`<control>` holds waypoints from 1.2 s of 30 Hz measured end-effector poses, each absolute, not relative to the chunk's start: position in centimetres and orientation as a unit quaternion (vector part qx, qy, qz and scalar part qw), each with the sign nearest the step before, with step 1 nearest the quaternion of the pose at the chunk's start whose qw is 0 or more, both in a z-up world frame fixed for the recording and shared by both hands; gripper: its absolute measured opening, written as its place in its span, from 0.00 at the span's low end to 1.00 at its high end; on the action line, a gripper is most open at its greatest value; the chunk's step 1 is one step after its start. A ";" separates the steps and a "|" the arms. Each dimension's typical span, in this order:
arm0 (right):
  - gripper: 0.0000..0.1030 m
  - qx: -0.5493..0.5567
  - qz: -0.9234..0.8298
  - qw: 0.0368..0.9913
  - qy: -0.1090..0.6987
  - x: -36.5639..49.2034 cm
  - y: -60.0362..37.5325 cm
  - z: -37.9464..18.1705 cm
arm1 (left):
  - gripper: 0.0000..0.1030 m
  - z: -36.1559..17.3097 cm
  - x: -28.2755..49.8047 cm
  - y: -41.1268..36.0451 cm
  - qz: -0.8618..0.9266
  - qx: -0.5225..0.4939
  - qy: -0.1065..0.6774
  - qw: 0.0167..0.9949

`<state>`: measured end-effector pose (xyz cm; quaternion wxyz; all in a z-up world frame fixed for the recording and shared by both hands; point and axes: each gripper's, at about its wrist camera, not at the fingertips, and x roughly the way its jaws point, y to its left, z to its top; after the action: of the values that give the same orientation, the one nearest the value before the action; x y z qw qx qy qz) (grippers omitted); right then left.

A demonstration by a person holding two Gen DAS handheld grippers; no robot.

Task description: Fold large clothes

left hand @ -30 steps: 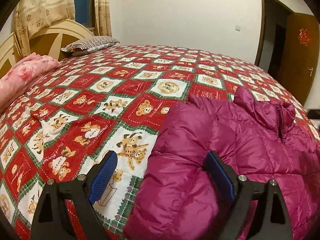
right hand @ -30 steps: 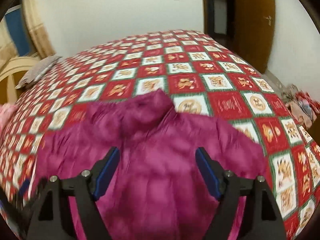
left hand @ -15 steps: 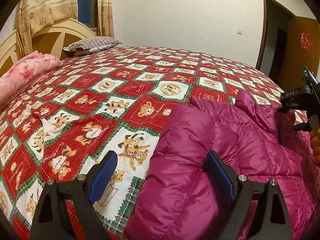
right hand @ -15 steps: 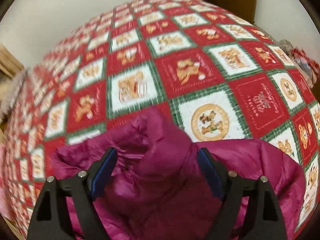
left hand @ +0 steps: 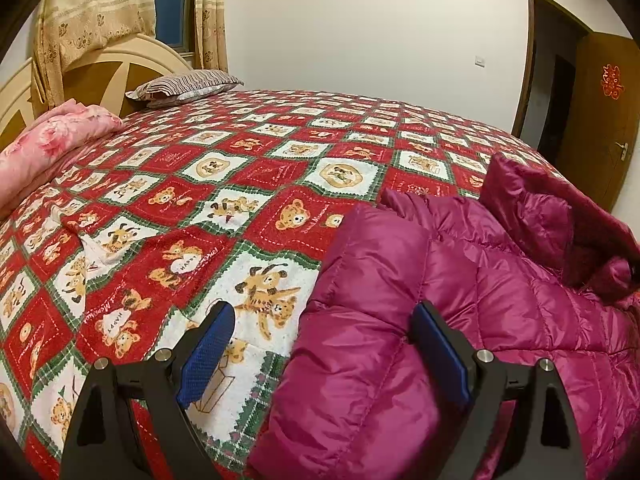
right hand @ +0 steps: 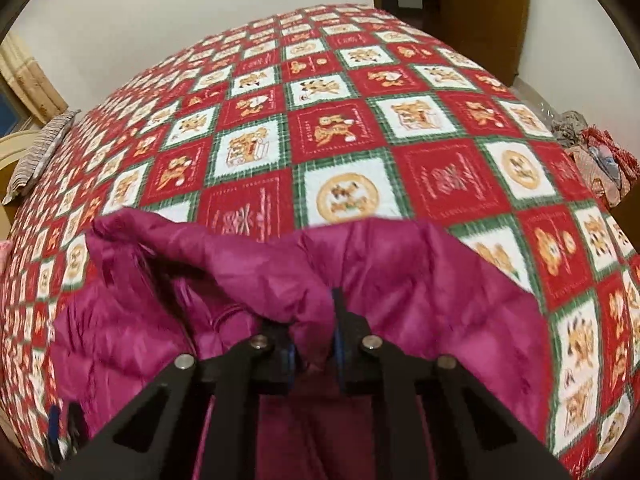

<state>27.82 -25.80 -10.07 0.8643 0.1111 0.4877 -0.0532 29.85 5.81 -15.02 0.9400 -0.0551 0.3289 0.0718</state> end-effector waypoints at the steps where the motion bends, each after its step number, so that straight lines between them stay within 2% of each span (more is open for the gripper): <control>1: 0.15 0.108 -0.057 0.865 0.486 27.9 -25.6 -10.4 | 0.88 -15.0 29.8 5.8 0.072 -0.055 0.330 0.940; 6: 0.14 0.110 -0.087 0.877 0.459 26.1 -26.7 -13.5 | 0.88 -15.4 30.4 5.6 0.056 -0.052 0.349 0.934; 10: 0.15 0.124 -0.074 0.906 0.399 24.4 -27.5 -14.6 | 0.88 -14.5 30.2 4.7 0.023 -0.028 0.357 0.933; 14: 0.18 0.132 -0.068 0.911 0.386 24.3 -27.6 -14.5 | 0.88 -10.4 30.2 2.1 -0.039 -0.005 0.328 0.944; 18: 0.23 0.126 -0.071 0.916 0.375 23.8 -27.2 -14.3 | 0.88 -6.7 33.6 -2.5 -0.085 -0.007 0.325 0.942; 21: 0.28 0.128 -0.069 0.919 0.367 23.4 -27.4 -14.3 | 0.88 -6.9 36.6 -5.8 -0.089 0.002 0.358 0.929; 25: 0.29 0.133 -0.066 0.920 0.364 23.2 -27.5 -14.4 | 0.88 -7.7 39.0 -9.0 -0.079 0.011 0.373 0.924; 30: 0.29 0.138 -0.063 0.920 0.361 23.1 -27.7 -14.4 | 0.88 -9.5 41.0 -10.7 -0.082 -0.024 0.417 0.905; 36: 0.30 0.143 -0.059 0.920 0.359 22.9 -27.8 -14.4 | 0.88 -11.6 41.4 -11.3 -0.043 0.016 0.436 0.899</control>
<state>22.94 -27.80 -14.43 0.9204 0.1429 0.3591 -0.0591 41.43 -11.29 -11.61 0.8990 0.0163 0.4356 -0.0435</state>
